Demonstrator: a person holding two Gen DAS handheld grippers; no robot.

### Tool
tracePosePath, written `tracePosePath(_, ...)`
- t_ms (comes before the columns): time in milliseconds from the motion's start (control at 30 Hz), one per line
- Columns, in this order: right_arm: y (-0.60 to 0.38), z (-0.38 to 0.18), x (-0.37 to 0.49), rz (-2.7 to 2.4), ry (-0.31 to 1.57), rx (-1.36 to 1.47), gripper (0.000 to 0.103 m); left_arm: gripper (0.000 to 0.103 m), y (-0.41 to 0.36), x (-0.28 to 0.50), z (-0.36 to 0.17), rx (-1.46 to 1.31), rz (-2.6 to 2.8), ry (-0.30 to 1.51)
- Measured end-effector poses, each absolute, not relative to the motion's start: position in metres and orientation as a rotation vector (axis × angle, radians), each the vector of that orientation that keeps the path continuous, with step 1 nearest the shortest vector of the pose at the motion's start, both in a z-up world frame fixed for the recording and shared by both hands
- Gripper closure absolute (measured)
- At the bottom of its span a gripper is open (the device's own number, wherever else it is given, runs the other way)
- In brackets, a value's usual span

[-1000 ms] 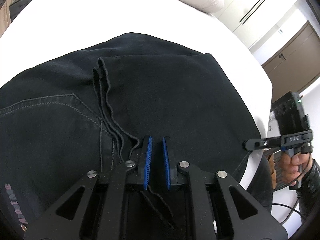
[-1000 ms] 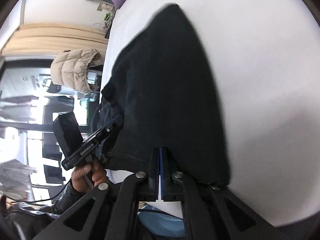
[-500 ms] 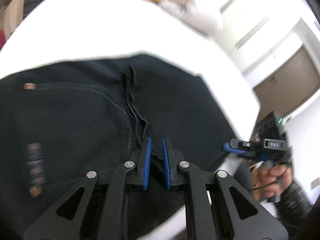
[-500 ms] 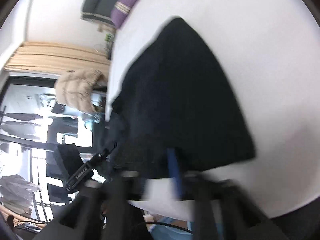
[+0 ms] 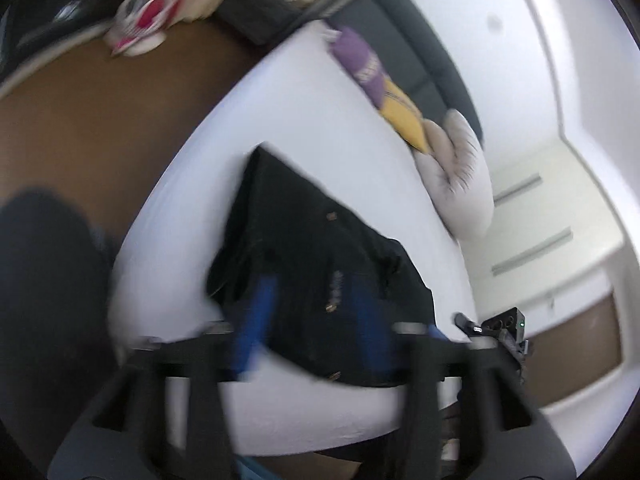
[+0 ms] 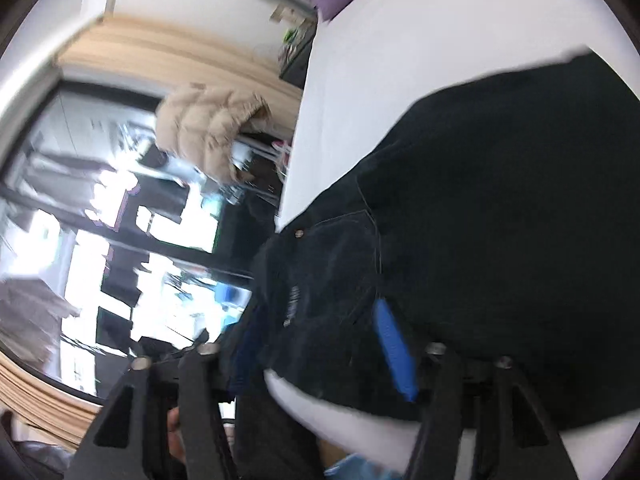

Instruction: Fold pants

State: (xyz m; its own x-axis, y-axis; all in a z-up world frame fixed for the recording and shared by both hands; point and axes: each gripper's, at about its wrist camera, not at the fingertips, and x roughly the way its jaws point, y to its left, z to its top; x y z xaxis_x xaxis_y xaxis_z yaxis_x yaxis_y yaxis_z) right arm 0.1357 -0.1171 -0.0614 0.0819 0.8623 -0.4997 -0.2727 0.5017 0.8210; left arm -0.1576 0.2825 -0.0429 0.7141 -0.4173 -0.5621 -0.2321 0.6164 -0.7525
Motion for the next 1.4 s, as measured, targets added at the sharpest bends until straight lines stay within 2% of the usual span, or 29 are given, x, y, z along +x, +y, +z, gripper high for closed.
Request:
tracePosePath(33,-0.106,-0.064,0.141,0.93,1.23,0.588,0.097,0.039,0.283,-0.159,-0.048,-0.96,-0.105,0.805)
tracePosePath(67,-0.097,-0.07,0.149,0.896,1.266,0.566,0.1,0.039,0.284,-0.159,-0.053,-0.986,-0.11,0.815)
tracePosePath(333,-0.099,-0.07,0.171,0.847,1.252,0.549,0.1,0.038,0.255,-0.163,-0.08,-1.003,-0.055,0.957)
tracePosePath(800,-0.093,-0.092,0.174,0.918,1.282,0.66,0.1,0.04,0.269,-0.142,-0.123,-1.293,-0.058,0.859)
tracePosePath(900,-0.091,-0.096,0.176,0.922,1.301,0.65,0.1,0.054,0.267,-0.133,-0.129,-1.358,-0.077,0.857)
tracePosePath(967,-0.089,-0.096,0.176,0.925,1.308,0.641,0.1,0.071,0.264,-0.131,-0.135,-1.38,-0.097,0.865)
tracePosePath(1033,-0.086,-0.094,0.177,0.933,1.315,0.631,0.1,0.075,0.264,-0.132,-0.143,-1.423,-0.094,0.867)
tracePosePath(1167,-0.079,-0.094,0.178,0.924,1.338,0.593,0.1,0.09,0.265,-0.128,-0.147,-1.421,-0.093,0.862)
tracePosePath(1400,-0.071,-0.124,0.182,0.835,1.447,0.511,0.103,0.092,0.264,-0.117,-0.118,-1.305,-0.139,0.821)
